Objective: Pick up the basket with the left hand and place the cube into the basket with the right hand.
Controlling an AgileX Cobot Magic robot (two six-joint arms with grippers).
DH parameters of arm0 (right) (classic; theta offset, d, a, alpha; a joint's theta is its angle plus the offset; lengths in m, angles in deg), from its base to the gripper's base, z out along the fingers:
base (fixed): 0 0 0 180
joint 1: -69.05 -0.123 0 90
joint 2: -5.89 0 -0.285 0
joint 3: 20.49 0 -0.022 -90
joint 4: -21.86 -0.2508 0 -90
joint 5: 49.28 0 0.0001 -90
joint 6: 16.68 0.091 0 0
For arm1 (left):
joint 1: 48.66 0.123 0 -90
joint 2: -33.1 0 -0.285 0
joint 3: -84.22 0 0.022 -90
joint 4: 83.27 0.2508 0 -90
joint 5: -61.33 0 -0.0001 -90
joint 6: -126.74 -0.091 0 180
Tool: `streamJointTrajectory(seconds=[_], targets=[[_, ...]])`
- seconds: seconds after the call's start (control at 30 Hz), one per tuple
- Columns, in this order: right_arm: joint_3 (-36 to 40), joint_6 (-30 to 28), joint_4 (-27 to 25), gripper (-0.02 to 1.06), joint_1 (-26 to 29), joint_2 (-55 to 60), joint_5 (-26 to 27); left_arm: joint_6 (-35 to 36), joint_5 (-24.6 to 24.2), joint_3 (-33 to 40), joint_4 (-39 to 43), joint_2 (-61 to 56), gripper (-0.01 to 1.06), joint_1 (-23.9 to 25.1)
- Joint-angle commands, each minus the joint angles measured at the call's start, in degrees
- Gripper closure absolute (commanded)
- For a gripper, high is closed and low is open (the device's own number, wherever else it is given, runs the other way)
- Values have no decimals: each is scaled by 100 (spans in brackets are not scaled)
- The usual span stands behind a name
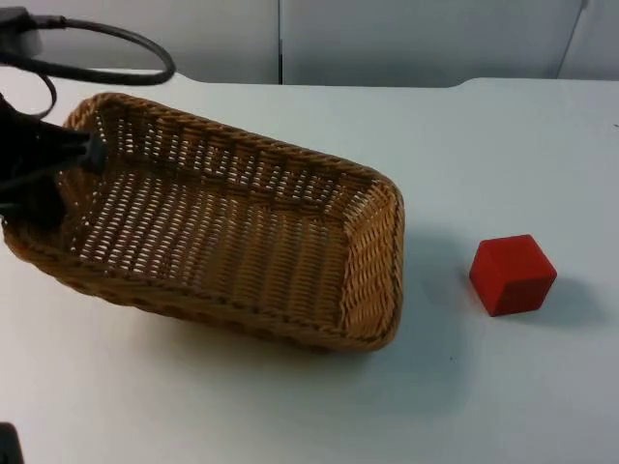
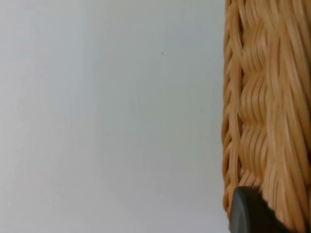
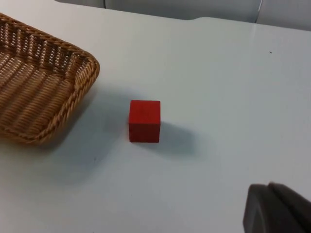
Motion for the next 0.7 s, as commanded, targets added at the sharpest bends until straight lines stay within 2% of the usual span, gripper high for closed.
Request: streamJointTrajectory(seconds=[0.0, 0.2, 0.37, 0.57, 0.67], targets=[[27, -26, -12, 105, -18, -14, 35, 6, -208, 9, -50, -323, 105, 70], [27, -26, -12, 105, -18, -14, 35, 6, -193, 9, -431, -849, 105, 88], [27, -26, -12, 105, -18, -14, 35, 6, -40, 9, -824, -935, 105, 88], [27, -26, -12, 105, -18, -14, 35, -48, -29, 9, -923, -935, 105, 104], [27, -26, -12, 105, -18, -14, 35, -753, -349, 9, -1810, -935, 105, 403]])
